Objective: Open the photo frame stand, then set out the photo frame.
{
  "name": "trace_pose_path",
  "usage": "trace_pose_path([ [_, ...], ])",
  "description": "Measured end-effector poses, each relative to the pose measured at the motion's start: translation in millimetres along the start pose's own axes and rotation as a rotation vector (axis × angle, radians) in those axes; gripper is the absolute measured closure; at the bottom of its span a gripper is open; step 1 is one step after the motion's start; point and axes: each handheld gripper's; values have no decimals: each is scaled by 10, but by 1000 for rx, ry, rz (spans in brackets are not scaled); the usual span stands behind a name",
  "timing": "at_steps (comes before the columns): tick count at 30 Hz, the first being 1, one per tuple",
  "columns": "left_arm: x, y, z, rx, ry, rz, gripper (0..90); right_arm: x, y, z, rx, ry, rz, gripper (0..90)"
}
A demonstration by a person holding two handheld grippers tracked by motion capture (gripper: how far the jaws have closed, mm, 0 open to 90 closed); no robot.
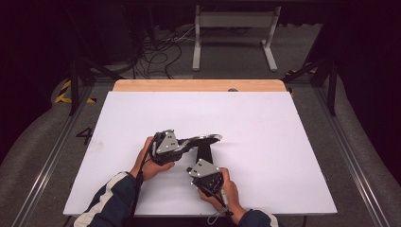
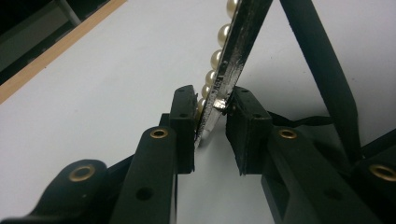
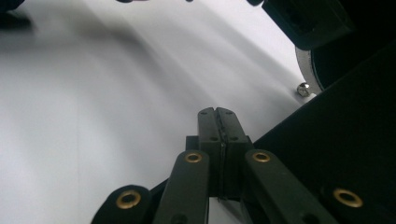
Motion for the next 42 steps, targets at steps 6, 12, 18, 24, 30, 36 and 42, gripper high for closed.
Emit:
trace_pose_path([
  [6, -16, -13, 8, -8, 1, -8, 740, 29, -7, 63, -14, 3, -5, 900],
  [12, -25, -17, 14, -11, 2, -9, 743, 19, 2, 84, -16, -2, -3, 900],
  [18, -29, -12, 13, -8, 3, -19, 741, 18, -37, 122, -22, -8, -20, 900],
  [24, -56, -24, 17, -15, 22, -54, 735, 24, -17, 120, -29, -3, -24, 900],
  [30, -70, -24, 54, -12, 14, -69, 723, 74, -17, 143, -18, 5, -15, 900],
  [36, -89, -27, 120, -4, -13, -61, 717, 65, 4, 160, -34, -8, -40, 900],
  [42, -85, 7, 216, 10, -48, -27, 728, 46, -12, 123, -38, -16, -60, 900],
])
Point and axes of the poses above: each handheld gripper's, and its own axes: z roughly forward along the jaws, x roughly out of its top, y roughly to its right, and after that the axes turned 6 degrees about y, right-handed
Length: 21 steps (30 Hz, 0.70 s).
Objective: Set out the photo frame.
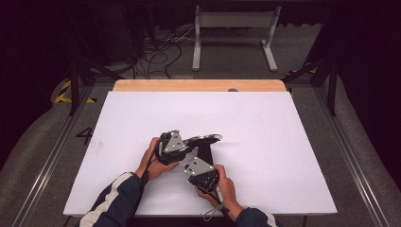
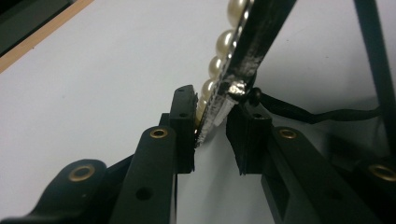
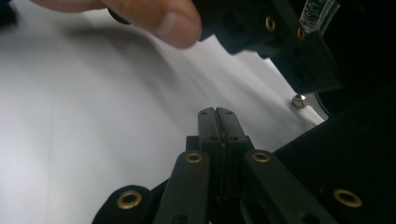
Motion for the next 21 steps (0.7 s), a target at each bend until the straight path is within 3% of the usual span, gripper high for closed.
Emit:
trace_pose_path([
  [7, 14, 16, 3, 11, -11, 19, 748, -15, 23, 5, -15, -13, 12, 900],
  [16, 34, 60, 3, 44, -17, 46, 793, -87, 204, -50, -40, -18, 80, 900],
  [21, 43, 85, 1, 58, -26, 64, 797, -95, 212, -53, -39, -17, 81, 900],
])
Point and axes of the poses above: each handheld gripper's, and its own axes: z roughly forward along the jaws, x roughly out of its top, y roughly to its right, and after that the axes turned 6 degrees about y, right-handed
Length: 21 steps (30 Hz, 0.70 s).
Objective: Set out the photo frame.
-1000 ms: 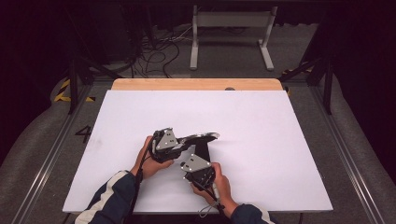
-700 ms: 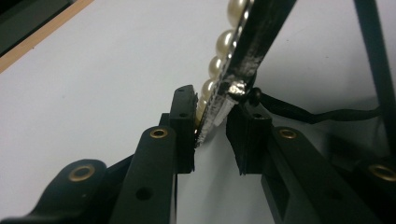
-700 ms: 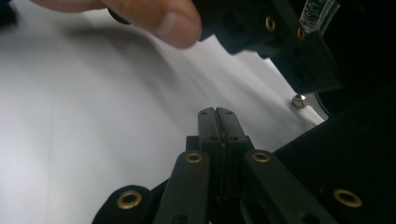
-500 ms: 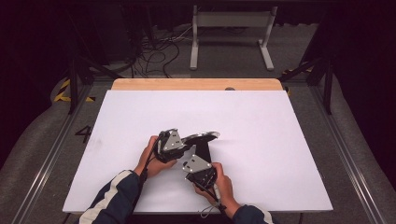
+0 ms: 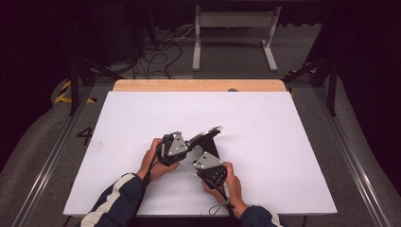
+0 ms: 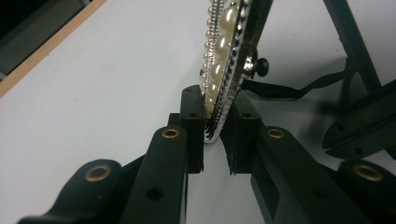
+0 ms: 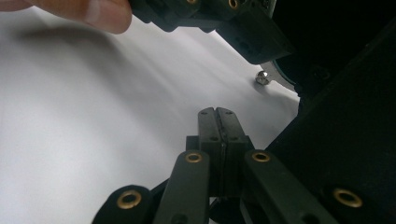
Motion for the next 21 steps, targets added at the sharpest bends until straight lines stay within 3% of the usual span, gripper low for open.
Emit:
trace_pose_path([
  [10, 7, 26, -12, 20, -9, 23, 802, -18, 26, -15, -3, 1, 8, 900],
  [17, 4, 36, -33, 15, -7, 27, 800, -29, 55, -33, 9, -4, 16, 900],
  [21, -5, 25, -50, -9, 2, 19, 793, -47, 84, -47, 10, -2, 29, 900],
])
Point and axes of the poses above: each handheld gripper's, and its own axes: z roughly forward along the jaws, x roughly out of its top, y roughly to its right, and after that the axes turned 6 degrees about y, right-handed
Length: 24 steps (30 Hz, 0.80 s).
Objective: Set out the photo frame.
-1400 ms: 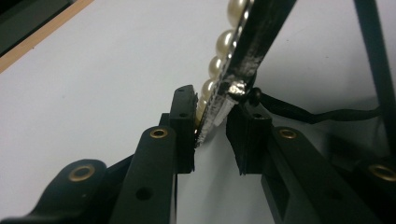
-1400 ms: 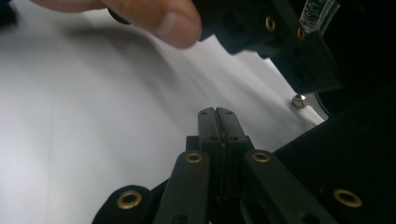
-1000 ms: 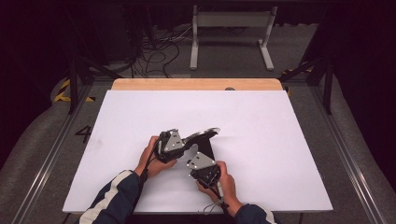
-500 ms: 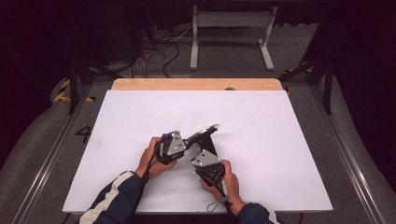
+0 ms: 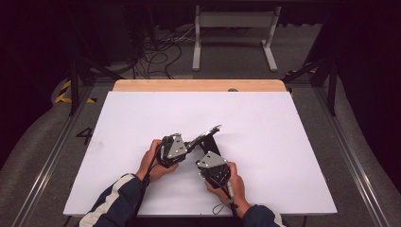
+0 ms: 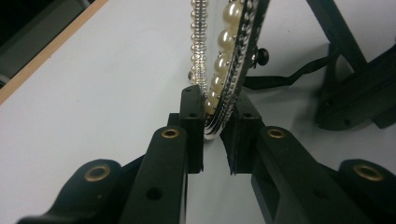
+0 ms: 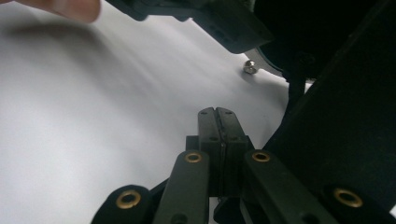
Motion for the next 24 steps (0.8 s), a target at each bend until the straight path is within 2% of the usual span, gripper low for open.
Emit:
trace_pose_path([
  [10, 6, 24, -19, -12, -1, -5, 787, -22, 58, -28, -1, -3, 11, 900],
  [24, 40, 92, -35, -31, 0, 39, 777, -73, 214, -81, 17, 2, 43, 900],
])
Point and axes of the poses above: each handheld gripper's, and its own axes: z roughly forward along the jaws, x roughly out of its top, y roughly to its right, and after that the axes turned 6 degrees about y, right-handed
